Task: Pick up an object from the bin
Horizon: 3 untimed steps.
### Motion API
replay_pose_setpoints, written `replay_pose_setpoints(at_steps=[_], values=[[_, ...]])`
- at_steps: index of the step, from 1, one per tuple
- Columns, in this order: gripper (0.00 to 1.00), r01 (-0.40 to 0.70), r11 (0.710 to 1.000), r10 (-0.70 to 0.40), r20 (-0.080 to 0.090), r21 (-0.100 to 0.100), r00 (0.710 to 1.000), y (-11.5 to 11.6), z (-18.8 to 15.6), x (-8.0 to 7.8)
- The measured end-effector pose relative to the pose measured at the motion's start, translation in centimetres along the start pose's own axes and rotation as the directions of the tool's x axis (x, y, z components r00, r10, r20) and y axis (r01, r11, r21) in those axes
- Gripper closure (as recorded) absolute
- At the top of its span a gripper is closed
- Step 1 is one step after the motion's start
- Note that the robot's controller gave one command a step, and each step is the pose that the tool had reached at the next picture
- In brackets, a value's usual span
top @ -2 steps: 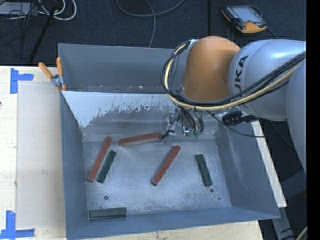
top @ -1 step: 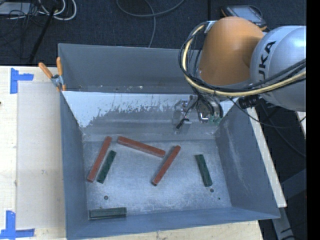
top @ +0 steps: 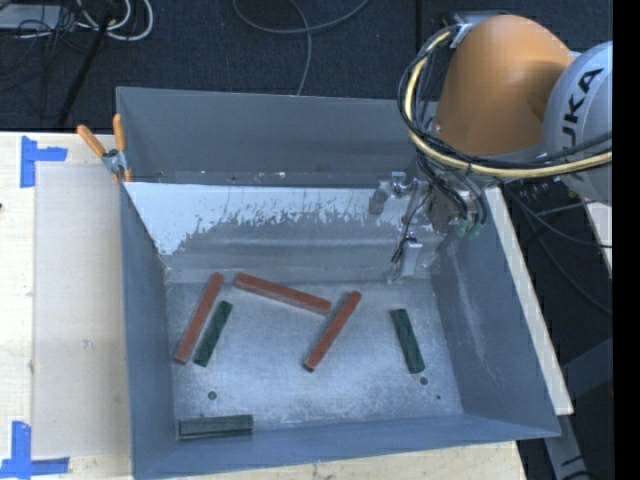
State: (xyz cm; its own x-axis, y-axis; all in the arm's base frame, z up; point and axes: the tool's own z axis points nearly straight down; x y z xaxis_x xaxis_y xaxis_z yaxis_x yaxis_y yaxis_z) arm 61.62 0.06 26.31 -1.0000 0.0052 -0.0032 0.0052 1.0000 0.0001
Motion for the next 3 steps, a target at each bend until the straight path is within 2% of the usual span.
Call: replay_pose_setpoints(at_steps=[1,2,3], values=[[0.00,0.000,1.000,0.000,0.000,0.000,1.000,0.0,0.0,0.0],[0.00,-0.011,1.000,0.011,0.004,0.000,1.000,1.8,5.3,-0.4],[0.00,0.007,1.000,-0.007,0.000,0.000,1.000,5.9,12.2,0.2]])
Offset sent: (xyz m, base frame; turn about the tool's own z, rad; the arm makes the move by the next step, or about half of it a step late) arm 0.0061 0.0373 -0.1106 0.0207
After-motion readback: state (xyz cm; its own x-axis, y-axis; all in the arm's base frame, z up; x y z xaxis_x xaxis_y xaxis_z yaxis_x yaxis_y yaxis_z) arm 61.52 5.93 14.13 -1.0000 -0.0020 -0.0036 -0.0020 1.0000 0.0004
